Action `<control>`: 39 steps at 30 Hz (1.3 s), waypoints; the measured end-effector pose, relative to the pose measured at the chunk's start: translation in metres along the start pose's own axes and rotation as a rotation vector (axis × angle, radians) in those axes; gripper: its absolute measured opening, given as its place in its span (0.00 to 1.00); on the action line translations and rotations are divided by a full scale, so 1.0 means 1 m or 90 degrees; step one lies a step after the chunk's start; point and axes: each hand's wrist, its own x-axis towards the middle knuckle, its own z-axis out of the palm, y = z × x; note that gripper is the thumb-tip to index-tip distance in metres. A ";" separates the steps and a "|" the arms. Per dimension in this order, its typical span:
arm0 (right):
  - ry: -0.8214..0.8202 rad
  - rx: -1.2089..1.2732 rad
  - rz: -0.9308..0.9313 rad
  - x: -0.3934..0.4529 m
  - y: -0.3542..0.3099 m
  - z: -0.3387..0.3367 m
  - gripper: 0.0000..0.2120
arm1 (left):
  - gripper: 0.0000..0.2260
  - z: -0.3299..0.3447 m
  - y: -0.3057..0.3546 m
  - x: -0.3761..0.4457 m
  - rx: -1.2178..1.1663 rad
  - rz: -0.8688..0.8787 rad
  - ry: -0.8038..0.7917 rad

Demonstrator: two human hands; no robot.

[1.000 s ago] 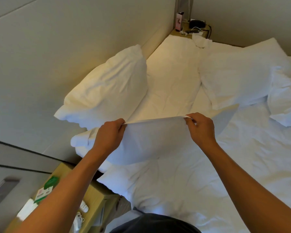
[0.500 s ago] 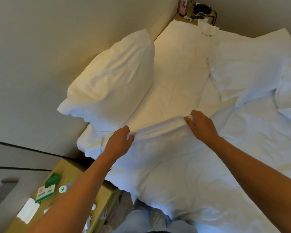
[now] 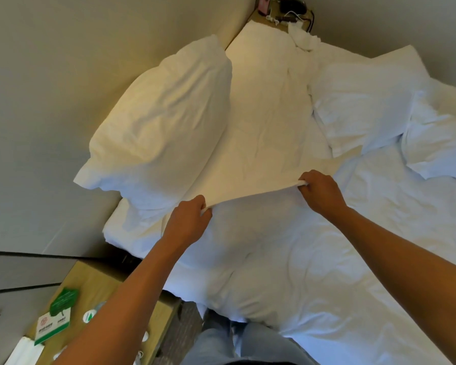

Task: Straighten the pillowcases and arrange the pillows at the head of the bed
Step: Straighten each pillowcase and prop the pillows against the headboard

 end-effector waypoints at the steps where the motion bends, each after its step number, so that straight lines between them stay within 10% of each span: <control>1: 0.006 0.006 -0.004 0.001 0.001 0.000 0.09 | 0.11 -0.001 0.000 0.001 0.007 0.005 0.004; 39: -0.041 0.163 -0.109 0.062 0.054 -0.010 0.13 | 0.13 0.001 0.029 0.013 0.081 -0.127 0.088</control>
